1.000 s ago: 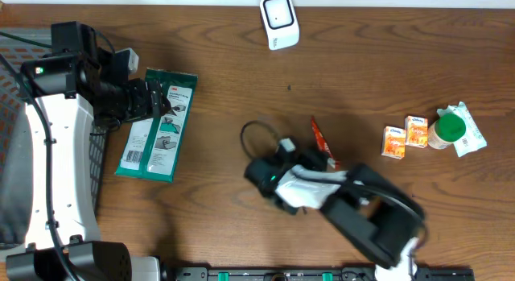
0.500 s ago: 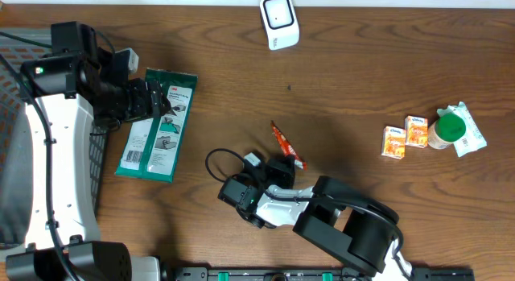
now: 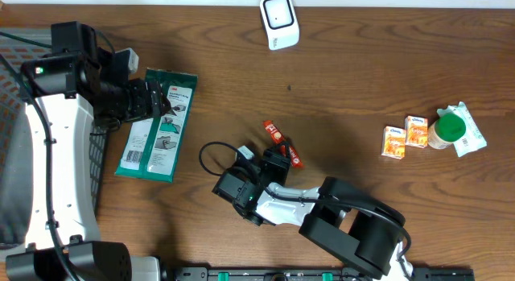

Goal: Scan the item barcode

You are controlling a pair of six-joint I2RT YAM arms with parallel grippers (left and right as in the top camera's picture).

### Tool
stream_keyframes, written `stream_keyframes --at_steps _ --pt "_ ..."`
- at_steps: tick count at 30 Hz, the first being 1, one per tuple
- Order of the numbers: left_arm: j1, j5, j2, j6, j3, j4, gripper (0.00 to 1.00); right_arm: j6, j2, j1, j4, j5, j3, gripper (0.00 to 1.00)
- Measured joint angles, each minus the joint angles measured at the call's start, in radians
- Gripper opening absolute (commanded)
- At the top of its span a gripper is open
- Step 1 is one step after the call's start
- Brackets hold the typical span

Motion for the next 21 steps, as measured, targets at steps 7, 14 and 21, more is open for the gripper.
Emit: stream_keyframes --at_steps 7,14,21 --pt "0.0 0.0 0.0 0.0 0.0 0.0 0.87 0.047 -0.017 -0.001 -0.008 -0.099 0.042 0.6" --pt "0.0 0.0 0.0 0.0 0.0 0.0 0.87 0.137 -0.132 -0.043 -0.051 -0.419 0.053 0.6" --pt "0.0 0.0 0.0 0.0 0.0 0.0 0.87 0.24 -0.333 -0.233 -0.15 -0.791 0.05 0.49"
